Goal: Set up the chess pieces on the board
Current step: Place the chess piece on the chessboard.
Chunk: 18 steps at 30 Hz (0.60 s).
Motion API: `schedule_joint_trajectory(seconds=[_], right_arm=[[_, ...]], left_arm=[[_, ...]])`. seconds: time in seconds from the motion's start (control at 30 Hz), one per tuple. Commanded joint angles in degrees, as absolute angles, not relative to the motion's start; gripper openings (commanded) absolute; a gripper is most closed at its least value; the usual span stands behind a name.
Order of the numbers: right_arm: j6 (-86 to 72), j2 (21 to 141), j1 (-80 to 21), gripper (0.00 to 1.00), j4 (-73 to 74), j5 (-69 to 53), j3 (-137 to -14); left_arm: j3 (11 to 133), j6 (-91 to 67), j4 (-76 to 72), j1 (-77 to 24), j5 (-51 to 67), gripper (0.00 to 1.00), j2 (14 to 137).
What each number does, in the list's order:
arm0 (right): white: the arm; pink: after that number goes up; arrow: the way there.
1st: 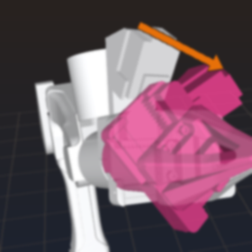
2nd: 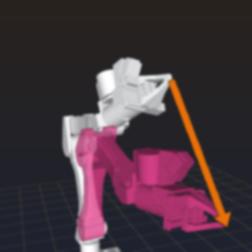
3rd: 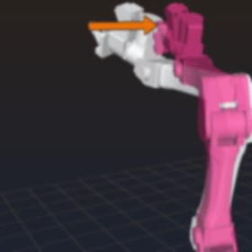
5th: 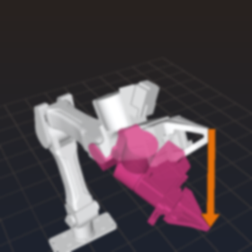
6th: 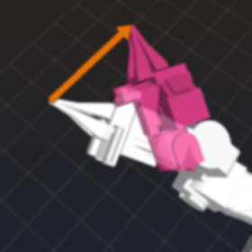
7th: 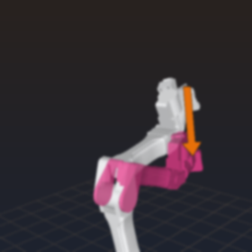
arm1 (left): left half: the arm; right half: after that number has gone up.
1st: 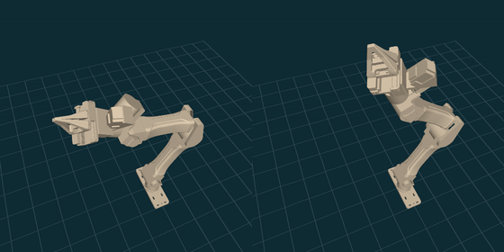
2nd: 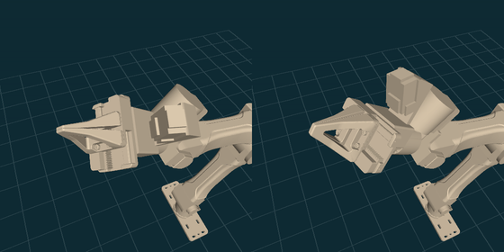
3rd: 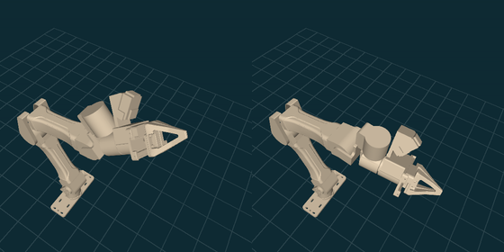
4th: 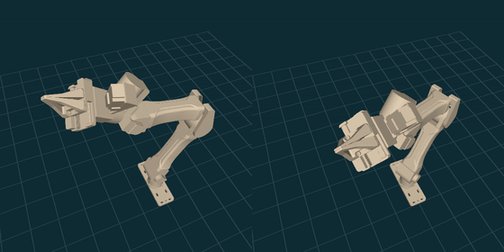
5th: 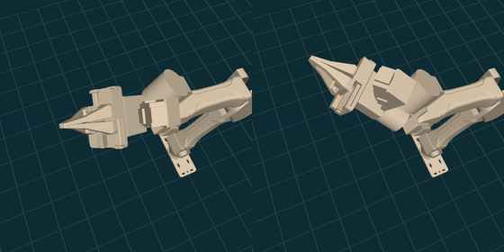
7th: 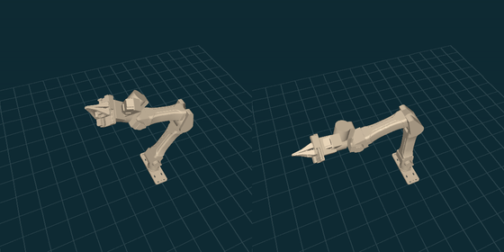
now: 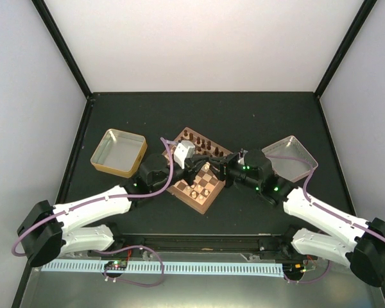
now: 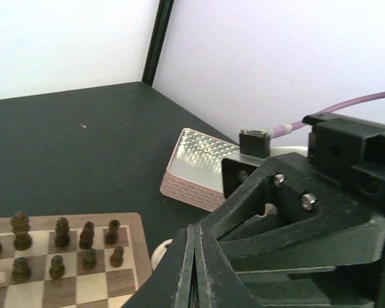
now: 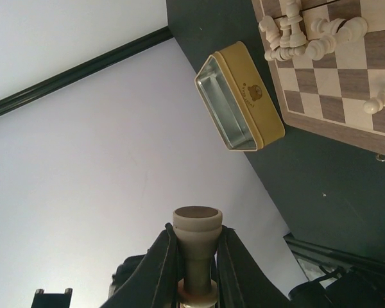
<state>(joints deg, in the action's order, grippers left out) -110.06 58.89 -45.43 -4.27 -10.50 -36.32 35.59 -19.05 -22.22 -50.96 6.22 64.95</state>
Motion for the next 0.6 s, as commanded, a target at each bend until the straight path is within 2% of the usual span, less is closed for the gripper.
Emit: schedule_joint_trajectory(seconds=[0.0,0.1,0.2,0.57], right_arm=[[-110.07,56.87,-45.88,0.05,-6.04,-10.32,-36.47],[-111.20,57.09,-45.83,0.05,-7.74,-10.24,-35.33],[-111.44,57.61,-45.88,0.05,-7.73,-9.83,-35.17],[-111.36,61.43,-45.87,0.07,-8.97,-9.42,-35.39]], left_arm=[[37.39,-18.69,-19.37,-50.98,4.47,0.05,64.77],[37.19,-20.54,-17.59,-51.02,5.37,0.26,64.25],[36.65,-22.23,-16.41,-51.02,8.12,0.38,63.24],[35.06,-24.21,-12.85,-51.01,10.89,0.43,62.00]])
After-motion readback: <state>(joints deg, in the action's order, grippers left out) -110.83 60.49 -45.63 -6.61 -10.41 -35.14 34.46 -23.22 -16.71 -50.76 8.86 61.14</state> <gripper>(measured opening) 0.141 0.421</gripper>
